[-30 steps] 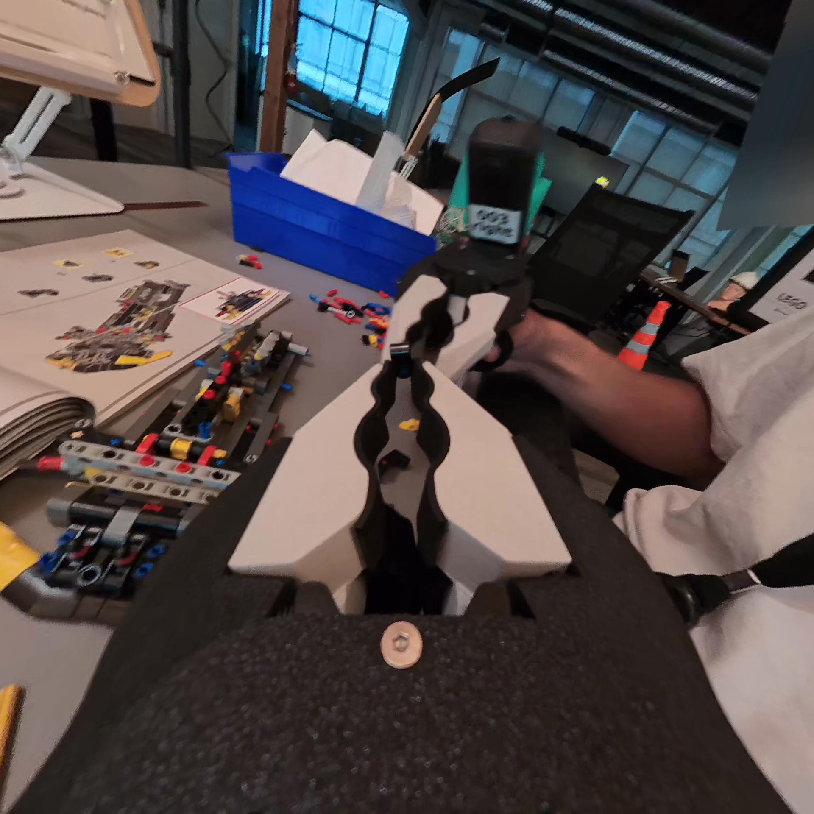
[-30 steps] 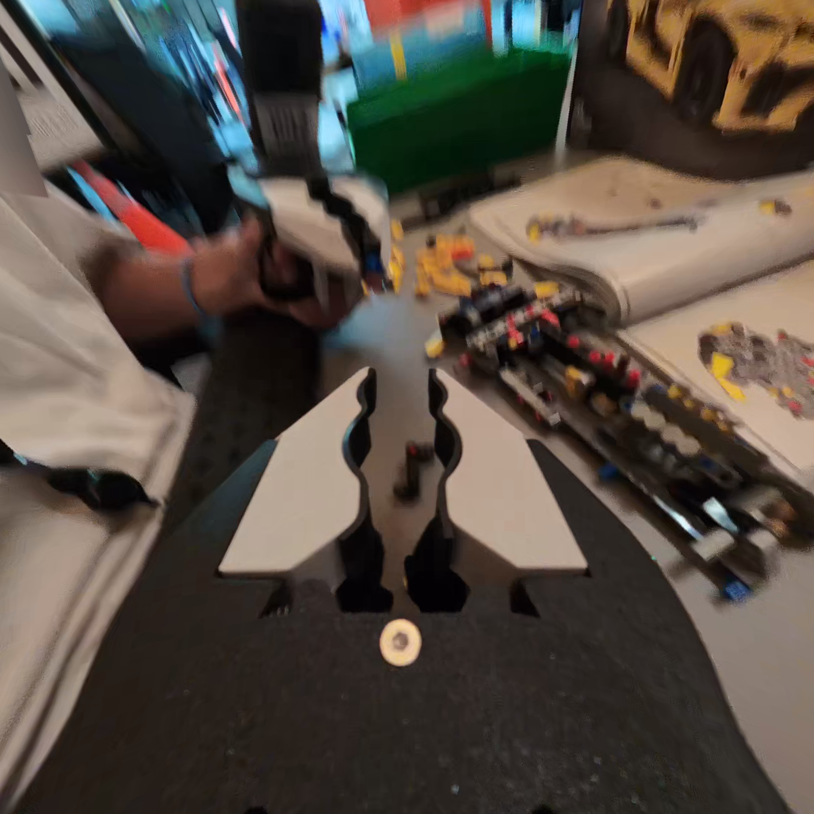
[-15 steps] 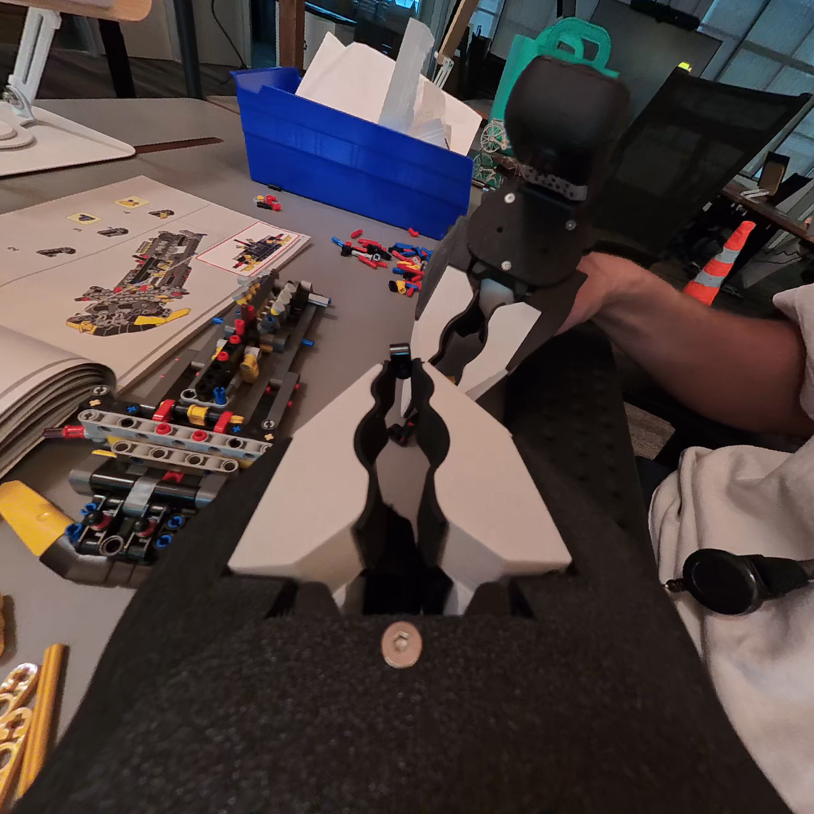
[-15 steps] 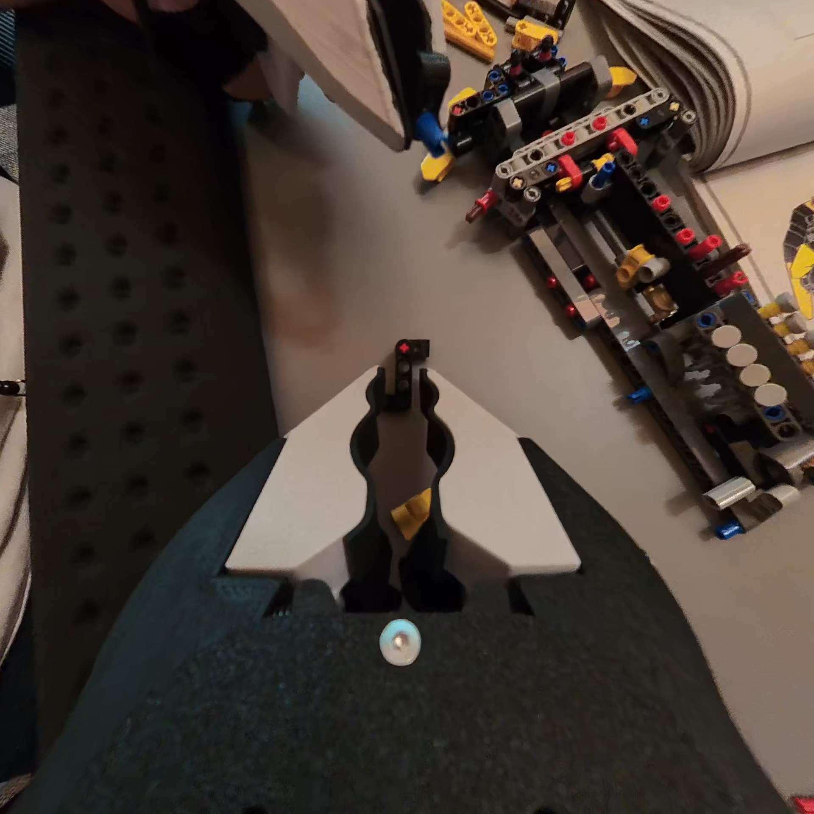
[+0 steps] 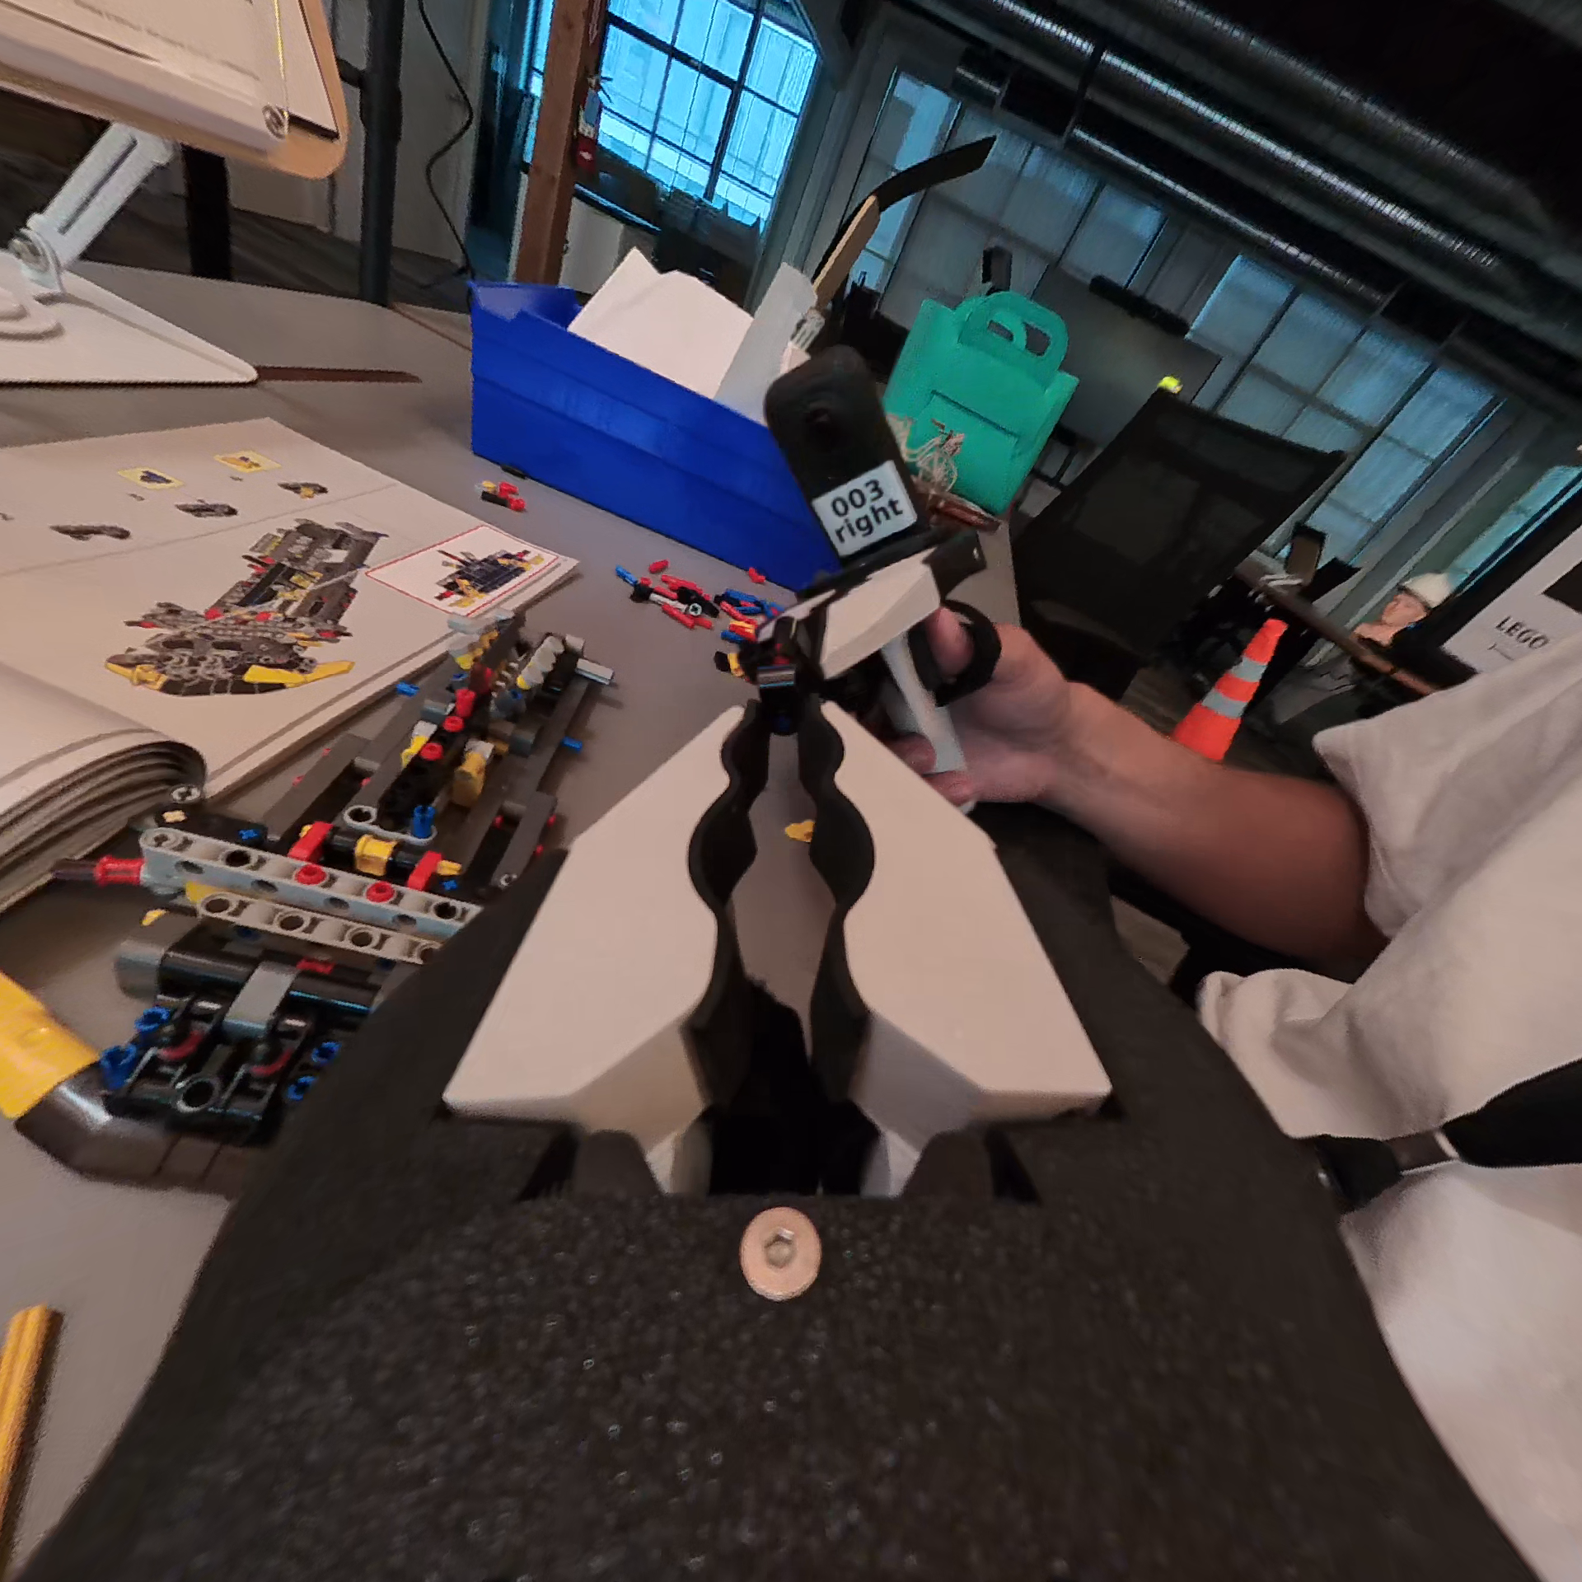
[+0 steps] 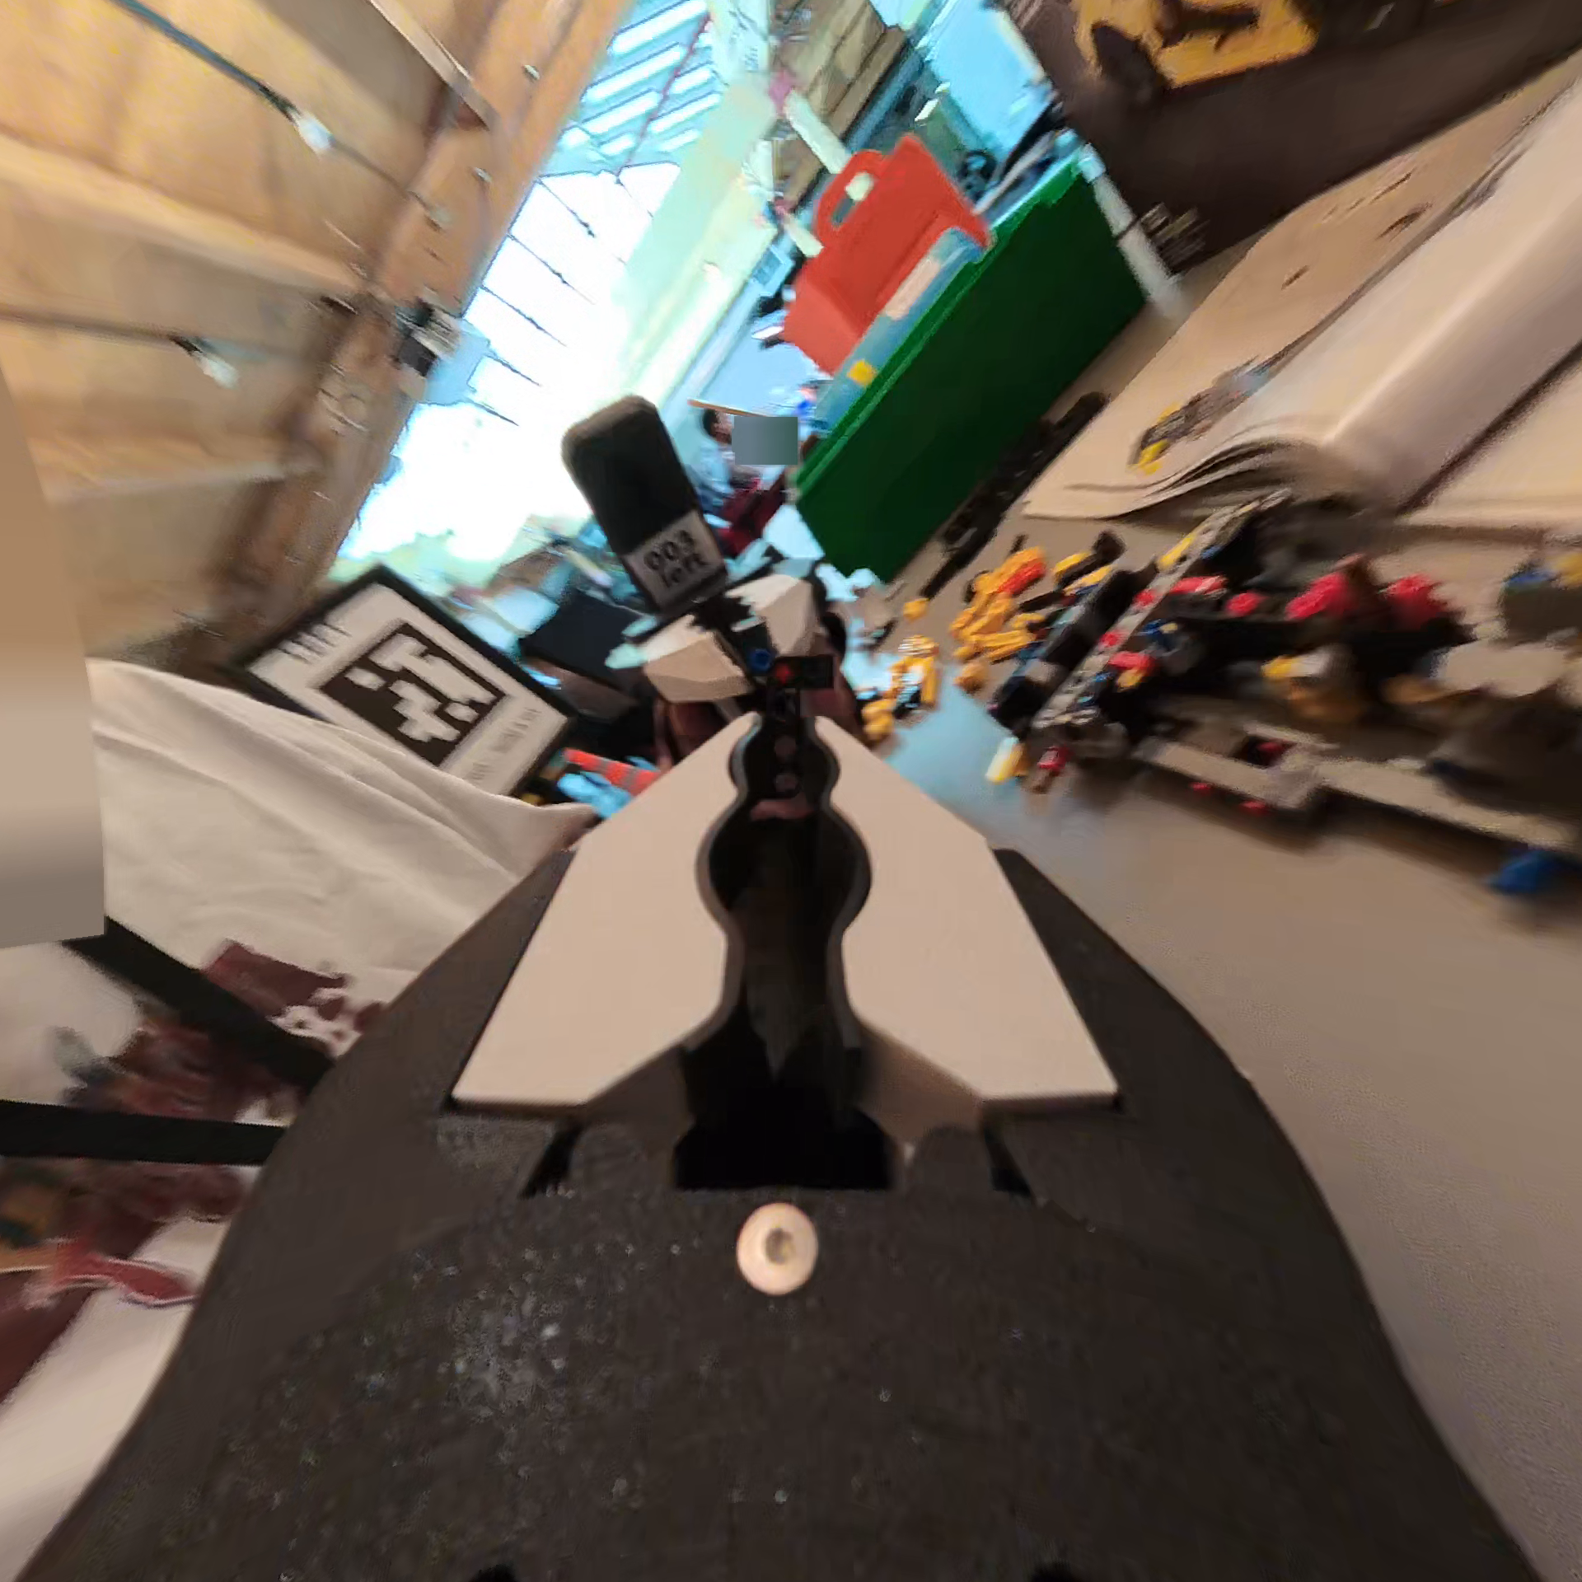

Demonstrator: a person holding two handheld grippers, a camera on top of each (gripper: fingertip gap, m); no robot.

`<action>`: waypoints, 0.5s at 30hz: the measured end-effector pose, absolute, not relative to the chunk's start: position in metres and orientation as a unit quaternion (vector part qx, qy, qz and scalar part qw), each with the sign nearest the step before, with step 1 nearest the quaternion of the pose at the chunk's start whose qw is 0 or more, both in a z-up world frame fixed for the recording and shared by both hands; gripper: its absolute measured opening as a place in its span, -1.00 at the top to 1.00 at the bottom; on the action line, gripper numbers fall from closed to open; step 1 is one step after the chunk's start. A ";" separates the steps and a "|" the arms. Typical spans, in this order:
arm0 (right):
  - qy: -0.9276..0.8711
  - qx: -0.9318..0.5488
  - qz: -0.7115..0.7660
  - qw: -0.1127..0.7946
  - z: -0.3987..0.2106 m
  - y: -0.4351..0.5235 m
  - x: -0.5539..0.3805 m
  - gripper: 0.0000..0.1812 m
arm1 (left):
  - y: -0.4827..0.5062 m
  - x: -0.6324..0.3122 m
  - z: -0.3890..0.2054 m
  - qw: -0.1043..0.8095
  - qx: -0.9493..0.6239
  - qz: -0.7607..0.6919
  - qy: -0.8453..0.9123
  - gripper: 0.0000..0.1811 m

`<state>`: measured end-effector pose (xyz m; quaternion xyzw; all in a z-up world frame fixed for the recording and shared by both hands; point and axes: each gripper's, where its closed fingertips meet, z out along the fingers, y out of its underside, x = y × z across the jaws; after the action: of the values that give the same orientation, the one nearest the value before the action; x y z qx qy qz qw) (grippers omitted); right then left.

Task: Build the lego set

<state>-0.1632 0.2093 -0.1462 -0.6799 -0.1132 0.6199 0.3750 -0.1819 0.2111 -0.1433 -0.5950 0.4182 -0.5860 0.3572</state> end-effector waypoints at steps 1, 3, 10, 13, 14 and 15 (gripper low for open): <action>-0.100 -0.666 0.646 0.359 -0.142 0.209 -0.167 0.94 | 0.210 -0.182 -0.144 0.365 -0.593 -0.578 0.425 0.93; -0.080 -0.651 0.668 0.351 -0.138 0.211 -0.172 0.94 | 0.205 -0.180 -0.145 0.365 -0.588 -0.574 0.439 0.93; -0.095 -0.662 0.632 0.392 -0.138 0.216 -0.175 0.94 | 0.207 -0.179 -0.150 0.334 -0.603 -0.587 0.425 0.93; -0.104 -0.657 0.630 0.401 -0.136 0.215 -0.176 0.94 | 0.206 -0.179 -0.147 0.314 -0.601 -0.609 0.412 0.93; -0.105 -0.658 0.630 0.399 -0.137 0.215 -0.177 0.93 | 0.206 -0.179 -0.145 0.306 -0.597 -0.621 0.406 0.94; -0.106 -0.657 0.632 0.397 -0.137 0.215 -0.178 0.93 | 0.205 -0.179 -0.142 0.298 -0.594 -0.632 0.399 0.94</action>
<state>-0.1779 0.2147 -0.1367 -0.6568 -0.1058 0.6323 0.3971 -0.1785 0.2048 -0.1425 -0.5938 0.3992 -0.6318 0.2982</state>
